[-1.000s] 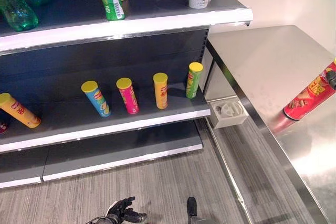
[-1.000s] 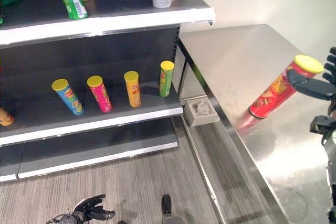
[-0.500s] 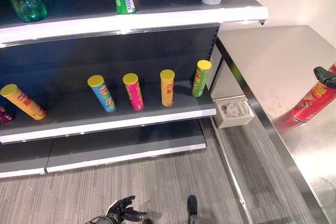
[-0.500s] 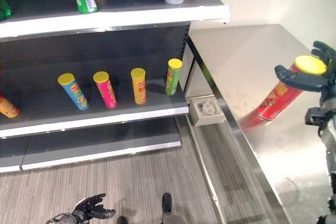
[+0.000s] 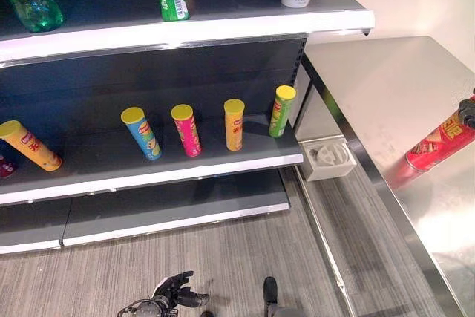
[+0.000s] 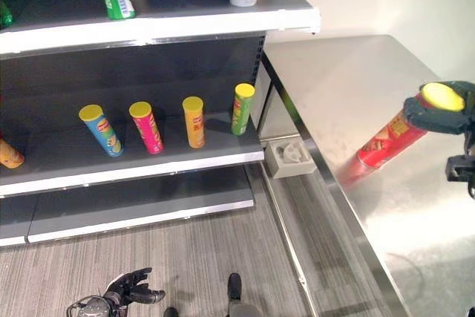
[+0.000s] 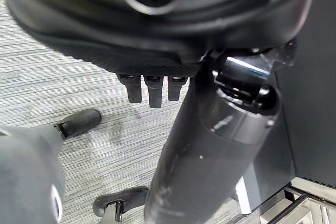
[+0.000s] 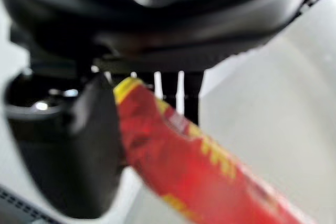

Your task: Put the goods on the table back onto the shelves and tidy them up.

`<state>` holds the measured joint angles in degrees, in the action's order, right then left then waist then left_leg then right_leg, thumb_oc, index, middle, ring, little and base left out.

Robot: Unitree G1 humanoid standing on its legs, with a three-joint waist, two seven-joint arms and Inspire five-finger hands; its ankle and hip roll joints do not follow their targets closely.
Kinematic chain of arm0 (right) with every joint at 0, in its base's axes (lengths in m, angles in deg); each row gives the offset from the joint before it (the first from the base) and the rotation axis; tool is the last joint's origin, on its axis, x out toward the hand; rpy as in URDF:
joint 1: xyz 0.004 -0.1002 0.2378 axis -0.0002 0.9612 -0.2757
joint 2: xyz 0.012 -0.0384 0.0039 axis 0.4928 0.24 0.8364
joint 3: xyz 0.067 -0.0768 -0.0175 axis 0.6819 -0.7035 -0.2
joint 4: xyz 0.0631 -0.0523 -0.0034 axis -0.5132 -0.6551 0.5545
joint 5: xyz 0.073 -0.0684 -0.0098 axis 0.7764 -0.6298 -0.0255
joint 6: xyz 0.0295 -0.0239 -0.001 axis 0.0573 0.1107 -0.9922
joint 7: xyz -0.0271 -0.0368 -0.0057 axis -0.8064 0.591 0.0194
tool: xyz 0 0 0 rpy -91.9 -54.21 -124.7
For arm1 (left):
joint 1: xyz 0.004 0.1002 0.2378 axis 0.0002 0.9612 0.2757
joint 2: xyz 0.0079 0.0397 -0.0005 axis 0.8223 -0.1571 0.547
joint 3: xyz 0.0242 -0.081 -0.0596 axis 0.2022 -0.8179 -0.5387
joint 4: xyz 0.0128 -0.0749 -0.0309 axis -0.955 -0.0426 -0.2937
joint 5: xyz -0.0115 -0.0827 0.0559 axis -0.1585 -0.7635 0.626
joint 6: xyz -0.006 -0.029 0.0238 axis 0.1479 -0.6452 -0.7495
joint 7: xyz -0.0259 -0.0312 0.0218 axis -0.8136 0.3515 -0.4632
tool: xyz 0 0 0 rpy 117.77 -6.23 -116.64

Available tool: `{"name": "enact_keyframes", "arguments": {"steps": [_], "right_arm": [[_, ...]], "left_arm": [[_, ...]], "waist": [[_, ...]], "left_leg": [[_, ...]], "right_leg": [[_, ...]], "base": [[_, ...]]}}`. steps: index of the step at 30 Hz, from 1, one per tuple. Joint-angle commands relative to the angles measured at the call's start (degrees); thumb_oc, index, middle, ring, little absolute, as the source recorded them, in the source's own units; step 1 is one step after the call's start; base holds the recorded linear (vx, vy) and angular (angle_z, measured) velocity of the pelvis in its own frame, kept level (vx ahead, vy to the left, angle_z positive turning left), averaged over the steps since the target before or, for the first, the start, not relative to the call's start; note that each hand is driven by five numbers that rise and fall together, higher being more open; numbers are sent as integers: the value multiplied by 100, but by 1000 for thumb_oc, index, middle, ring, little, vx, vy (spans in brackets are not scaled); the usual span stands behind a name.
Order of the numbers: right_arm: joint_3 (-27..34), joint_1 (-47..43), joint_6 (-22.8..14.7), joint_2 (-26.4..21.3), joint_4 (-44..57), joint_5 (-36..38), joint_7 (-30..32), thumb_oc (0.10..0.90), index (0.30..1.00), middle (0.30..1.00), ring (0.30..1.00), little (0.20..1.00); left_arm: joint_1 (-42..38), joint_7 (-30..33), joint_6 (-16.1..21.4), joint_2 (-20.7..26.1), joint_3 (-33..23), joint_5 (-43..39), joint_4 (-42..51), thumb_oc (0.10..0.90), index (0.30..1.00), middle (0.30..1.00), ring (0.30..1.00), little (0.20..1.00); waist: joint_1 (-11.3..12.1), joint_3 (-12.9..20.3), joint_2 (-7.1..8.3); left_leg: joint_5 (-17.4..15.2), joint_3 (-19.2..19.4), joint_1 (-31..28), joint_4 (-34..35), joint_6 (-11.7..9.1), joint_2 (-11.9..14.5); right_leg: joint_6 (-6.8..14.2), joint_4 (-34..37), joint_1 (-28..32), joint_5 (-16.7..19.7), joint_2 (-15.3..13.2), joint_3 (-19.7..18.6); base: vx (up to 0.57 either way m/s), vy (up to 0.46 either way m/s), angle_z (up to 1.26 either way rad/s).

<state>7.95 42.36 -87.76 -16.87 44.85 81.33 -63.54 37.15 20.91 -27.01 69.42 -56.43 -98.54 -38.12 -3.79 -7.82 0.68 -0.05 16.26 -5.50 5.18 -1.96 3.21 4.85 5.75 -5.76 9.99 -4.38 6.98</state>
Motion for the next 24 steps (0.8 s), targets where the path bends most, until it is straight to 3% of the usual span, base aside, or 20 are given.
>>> {"name": "enact_keyframes", "arguments": {"steps": [1, 7, 9, 10, 11, 12, 14, 16, 18, 20, 22, 24], "right_arm": [[445, -686, -447, -335, 221, -73, 369, 400, 300, 300, 300, 300], [918, -660, -788, 43, 873, 112, 715, 400, 300, 300, 300, 300], [1202, -588, -1087, 254, 1512, 286, 770, 400, 300, 300, 300, 300], [1533, -422, -1298, 468, 2305, 357, 777, 400, 300, 300, 300, 300], [1550, -404, -1295, 474, 2315, 355, 779, 400, 300, 300, 300, 300], [1674, -449, -1520, 572, 2871, 453, 770, 400, 300, 300, 300, 300], [1805, -393, -1568, 743, 3155, 453, 798, 400, 300, 300, 300, 300], [2031, -148, -1609, 1093, 3691, 370, 750, 400, 300, 300, 300, 300], [2006, -119, -1594, 1162, 3881, 315, 731, 400, 300, 300, 300, 300], [1965, -30, -1624, 1347, 4327, 185, 674, 400, 300, 300, 300, 300], [1931, -19, -1643, 1468, 4523, 160, 643, 400, 300, 300, 300, 300], [2045, 206, -1592, 1807, 4806, -20, 633, 400, 300, 300, 300, 300]], "left_arm": [[-128, 8, 151, 357, 81, -194, 25, 800, 900, 900, 900, 900], [-161, 46, 171, 379, -45, -224, 33, 800, 900, 900, 900, 900], [-192, 70, 201, 415, -176, -215, 104, 800, 900, 900, 900, 900], [-230, 112, 237, 445, -257, -197, 204, 800, 900, 900, 900, 900], [-232, 112, 236, 449, -253, -197, 204, 800, 900, 900, 900, 900], [-302, 138, 267, 425, -262, -220, 319, 800, 900, 900, 900, 900], [-348, 155, 268, 423, -242, -235, 367, 800, 900, 900, 900, 900], [-327, 147, 275, 382, -217, -244, 470, 800, 900, 900, 900, 900], [-299, 150, 280, 390, -190, -233, 499, 800, 900, 900, 900, 900], [-215, 166, 303, 398, -189, -172, 567, 800, 900, 900, 900, 900], [-199, 191, 331, 403, -172, -121, 613, 800, 900, 900, 900, 900], [-256, 218, 352, 405, -158, -13, 654, 800, 900, 900, 900, 900]], "waist": [[132, 246, 424], [166, 290, 380], [206, 306, 342], [254, 200, 359], [251, 199, 363], [360, -32, 433], [357, -132, 441], [354, -135, 410], [365, -94, 423], [388, -17, 397], [402, 2, 374], [370, 109, 271]], "left_leg": [[106, -432, 81, -18, -324, 206], [92, -535, 54, -18, -315, 228], [124, -649, 60, -18, -330, 245], [245, -849, 212, -246, -362, 294], [238, -858, 222, -261, -362, 294], [201, -1068, 659, -1014, -423, 257], [158, -1313, 937, -1372, -458, 214], [276, -1479, 1153, -1128, -512, 481], [400, -1589, 1173, -911, -531, 579], [675, -1983, 1265, -541, -670, 871], [653, -2055, 1247, -511, -704, 913], [453, -2081, 1139, -336, -641, 698]], "right_leg": [[420, -75, 682, -459, -70, -28], [388, -75, 767, -542, -58, 39], [340, -75, 817, -607, -42, 93], [215, -75, 907, -720, -22, 128], [215, -75, 908, -721, -23, 137], [107, -75, 975, -723, -86, 184], [87, -81, 1010, -742, -101, 308], [155, -83, 1084, -775, -176, 555], [205, -86, 1065, -756, -205, 571], [338, -102, 981, -755, -416, 438], [387, -106, 969, -738, -495, 344], [560, -121, 946, -527, -848, 241]], "base": [[2, -19, 14], [10, -36, 7], [-11, -101, 23], [-33, -99, 47], [-122, -134, 59], [-100, -62, 46], [-121, -21, 53], [-38, 104, 83], [48, 146, 79], [112, 318, 44], [107, 302, -8], [101, 409, -40]]}}
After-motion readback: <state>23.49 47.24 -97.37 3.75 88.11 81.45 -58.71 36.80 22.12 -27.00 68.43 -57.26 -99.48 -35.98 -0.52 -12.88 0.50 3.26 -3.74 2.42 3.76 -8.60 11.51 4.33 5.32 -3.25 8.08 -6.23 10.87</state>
